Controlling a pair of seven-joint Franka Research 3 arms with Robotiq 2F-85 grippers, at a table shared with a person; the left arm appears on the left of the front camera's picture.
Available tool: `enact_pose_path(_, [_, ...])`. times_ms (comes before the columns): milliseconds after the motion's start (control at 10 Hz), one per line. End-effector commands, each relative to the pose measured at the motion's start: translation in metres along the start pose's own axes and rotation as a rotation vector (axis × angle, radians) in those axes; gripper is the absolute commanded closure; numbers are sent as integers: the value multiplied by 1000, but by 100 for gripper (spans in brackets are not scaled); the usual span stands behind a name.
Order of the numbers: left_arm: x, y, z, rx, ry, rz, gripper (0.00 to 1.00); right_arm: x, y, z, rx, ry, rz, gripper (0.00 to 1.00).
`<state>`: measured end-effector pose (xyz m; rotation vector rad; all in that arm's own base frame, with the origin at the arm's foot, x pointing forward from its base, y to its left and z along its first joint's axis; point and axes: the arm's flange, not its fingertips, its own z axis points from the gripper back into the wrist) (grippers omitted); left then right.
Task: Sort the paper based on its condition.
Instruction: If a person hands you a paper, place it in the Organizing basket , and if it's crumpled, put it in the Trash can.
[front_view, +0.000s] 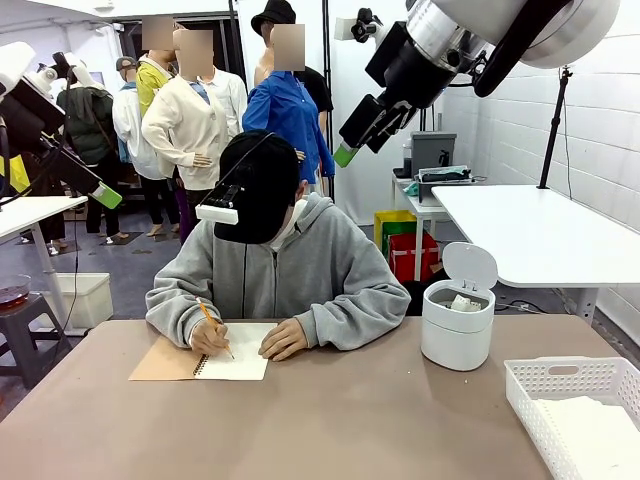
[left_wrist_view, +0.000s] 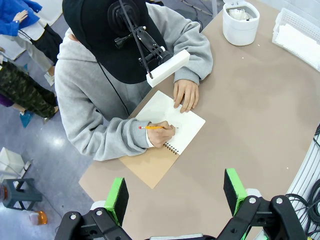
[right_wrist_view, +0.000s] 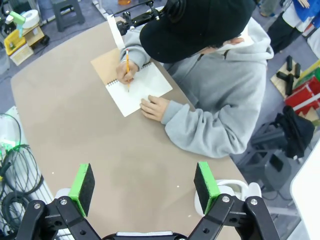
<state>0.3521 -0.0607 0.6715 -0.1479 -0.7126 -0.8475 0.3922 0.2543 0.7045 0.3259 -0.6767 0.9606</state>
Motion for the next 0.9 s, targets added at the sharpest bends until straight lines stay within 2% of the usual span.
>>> enact_pose_path(0, [0,1,-1,5,-9,1,0,0,0,0,0,0,2,0])
enact_pose_path(800, [0,1,-1,5,-9,1,0,0,0,0,0,0,2,0])
